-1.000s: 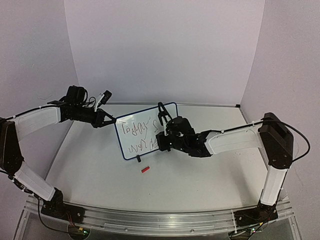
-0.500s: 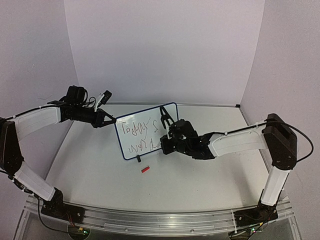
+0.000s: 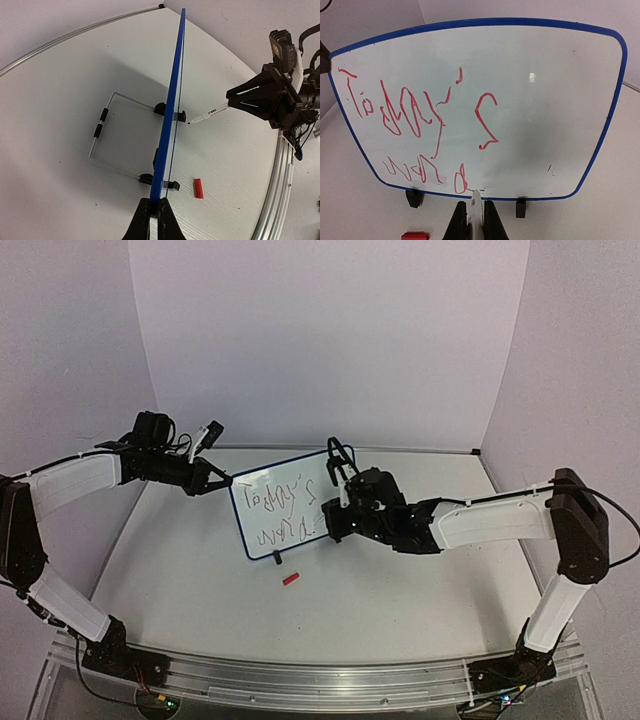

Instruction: Write a sentence on the whiteboard

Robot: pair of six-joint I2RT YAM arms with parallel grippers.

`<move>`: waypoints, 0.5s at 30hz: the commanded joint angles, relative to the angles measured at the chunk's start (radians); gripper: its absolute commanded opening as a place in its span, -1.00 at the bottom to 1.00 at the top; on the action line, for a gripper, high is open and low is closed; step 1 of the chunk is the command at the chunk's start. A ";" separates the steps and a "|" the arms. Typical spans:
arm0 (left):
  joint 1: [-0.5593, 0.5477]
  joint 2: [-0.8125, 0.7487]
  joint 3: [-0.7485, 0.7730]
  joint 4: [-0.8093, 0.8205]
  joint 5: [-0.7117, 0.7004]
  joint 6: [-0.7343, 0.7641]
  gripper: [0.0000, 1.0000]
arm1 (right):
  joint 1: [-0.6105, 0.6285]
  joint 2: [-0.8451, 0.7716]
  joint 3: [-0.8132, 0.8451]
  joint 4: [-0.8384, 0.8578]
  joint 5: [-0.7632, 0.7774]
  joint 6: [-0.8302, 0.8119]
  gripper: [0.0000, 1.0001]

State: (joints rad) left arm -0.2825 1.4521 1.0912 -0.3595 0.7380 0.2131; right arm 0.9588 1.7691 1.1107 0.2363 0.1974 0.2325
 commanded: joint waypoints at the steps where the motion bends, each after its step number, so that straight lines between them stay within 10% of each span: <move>1: -0.007 -0.027 0.025 -0.012 0.001 0.011 -1.00 | -0.001 0.016 0.043 0.020 0.007 -0.009 -1.00; 15: -0.006 -0.024 0.027 -0.012 0.003 0.010 -1.00 | -0.003 0.111 0.109 0.035 0.040 -0.006 -1.00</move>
State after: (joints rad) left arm -0.2829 1.4521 1.0912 -0.3595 0.7380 0.2131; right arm 0.9588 1.8561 1.1728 0.2455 0.2050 0.2321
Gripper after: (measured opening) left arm 0.033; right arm 0.073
